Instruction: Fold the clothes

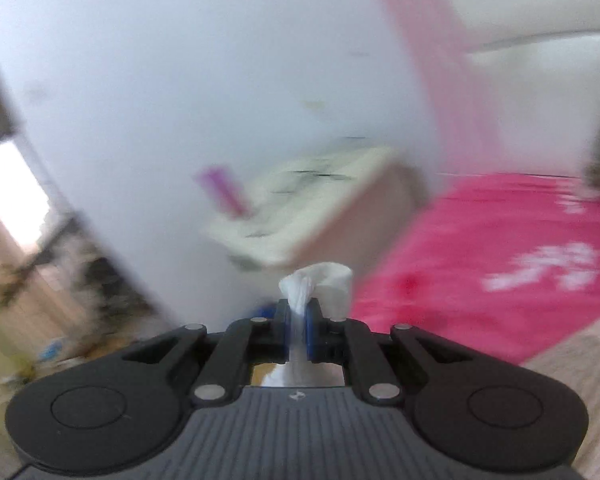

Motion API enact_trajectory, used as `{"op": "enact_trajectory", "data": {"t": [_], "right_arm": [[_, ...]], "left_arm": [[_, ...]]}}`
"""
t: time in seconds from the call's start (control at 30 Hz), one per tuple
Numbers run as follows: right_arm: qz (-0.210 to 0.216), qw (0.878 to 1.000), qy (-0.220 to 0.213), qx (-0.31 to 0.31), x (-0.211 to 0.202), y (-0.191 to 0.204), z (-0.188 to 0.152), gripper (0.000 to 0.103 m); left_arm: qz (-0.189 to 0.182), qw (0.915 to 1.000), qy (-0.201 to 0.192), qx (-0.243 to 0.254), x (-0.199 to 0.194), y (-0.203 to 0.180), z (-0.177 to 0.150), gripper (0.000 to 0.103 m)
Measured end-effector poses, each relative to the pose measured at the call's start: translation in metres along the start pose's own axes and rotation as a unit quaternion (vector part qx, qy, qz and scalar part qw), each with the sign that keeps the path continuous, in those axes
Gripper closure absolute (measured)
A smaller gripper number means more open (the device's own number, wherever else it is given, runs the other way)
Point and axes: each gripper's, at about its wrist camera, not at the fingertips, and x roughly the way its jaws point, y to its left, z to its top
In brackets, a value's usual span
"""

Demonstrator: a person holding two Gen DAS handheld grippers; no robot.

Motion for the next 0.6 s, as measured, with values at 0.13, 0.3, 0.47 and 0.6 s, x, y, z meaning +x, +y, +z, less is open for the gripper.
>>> {"op": "enact_trajectory", "data": {"t": [0.13,0.3,0.47,0.6], "right_arm": [[0.123,0.99,0.013,-0.068,-0.063,0.097,-0.024,0.095],[0.251,0.959,0.03,-0.129,-0.129,0.193,-0.084,0.095],[0.336,0.92,0.092,-0.181,-0.152,0.25,-0.191,0.087],[0.345,0.88,0.253,-0.208,-0.131,0.267,-0.302,0.05]], "left_arm": [[0.001,0.9994,-0.035,-0.004,-0.024,0.001,-0.005,0.061],[0.008,0.9986,-0.05,-0.015,-0.037,0.0,-0.015,0.061],[0.01,0.9979,-0.052,-0.037,-0.041,0.015,-0.032,0.061],[0.009,0.998,-0.031,-0.054,-0.037,0.03,-0.05,0.061]]}}
